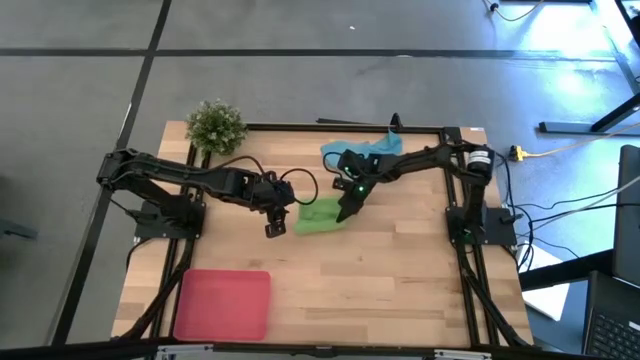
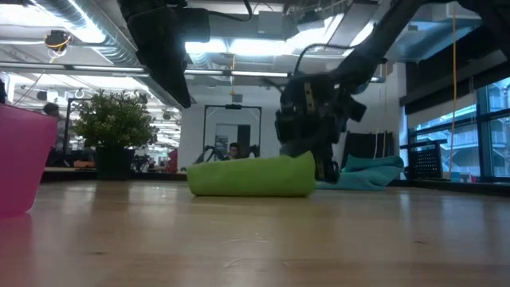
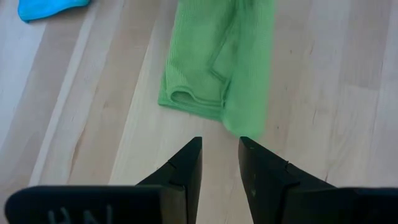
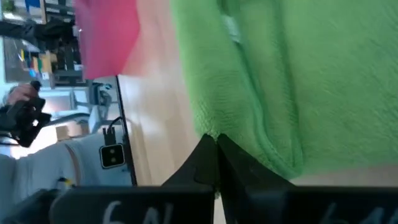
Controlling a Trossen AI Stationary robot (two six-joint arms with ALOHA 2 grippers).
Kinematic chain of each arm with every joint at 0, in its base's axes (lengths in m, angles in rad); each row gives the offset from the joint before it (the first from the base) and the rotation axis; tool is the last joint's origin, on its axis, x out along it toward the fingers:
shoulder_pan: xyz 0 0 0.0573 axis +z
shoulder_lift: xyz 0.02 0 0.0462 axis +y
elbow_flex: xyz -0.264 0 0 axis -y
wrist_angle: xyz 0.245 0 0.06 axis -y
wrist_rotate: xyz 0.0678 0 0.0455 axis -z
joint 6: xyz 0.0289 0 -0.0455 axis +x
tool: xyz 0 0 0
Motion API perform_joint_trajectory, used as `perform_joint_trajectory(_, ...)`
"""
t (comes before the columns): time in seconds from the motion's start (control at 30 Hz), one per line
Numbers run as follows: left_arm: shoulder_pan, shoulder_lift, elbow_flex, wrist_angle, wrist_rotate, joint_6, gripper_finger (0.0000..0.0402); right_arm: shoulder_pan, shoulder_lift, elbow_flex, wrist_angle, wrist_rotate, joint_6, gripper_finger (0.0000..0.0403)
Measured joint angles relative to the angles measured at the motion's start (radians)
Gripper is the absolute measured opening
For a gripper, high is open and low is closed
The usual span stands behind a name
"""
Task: Roll microfiber towels into tight, uniform cylinder then place into a basket
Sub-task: Roll the microfiber green towel
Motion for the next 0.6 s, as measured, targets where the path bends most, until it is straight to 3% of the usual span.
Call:
perform_joint_trajectory(0.27,-0.001,0.000,0.000,-0.001,0.000,0.000,0.0096,-0.035,0.041,0.000,0.002,0.009,0.077,0.0006)
perform_joint_trajectory(0.6,-0.002,0.000,0.000,0.014,0.000,0.000,0.0096,-0.047,-0.025,0.001,0.003,0.058,0.138,0.0004)
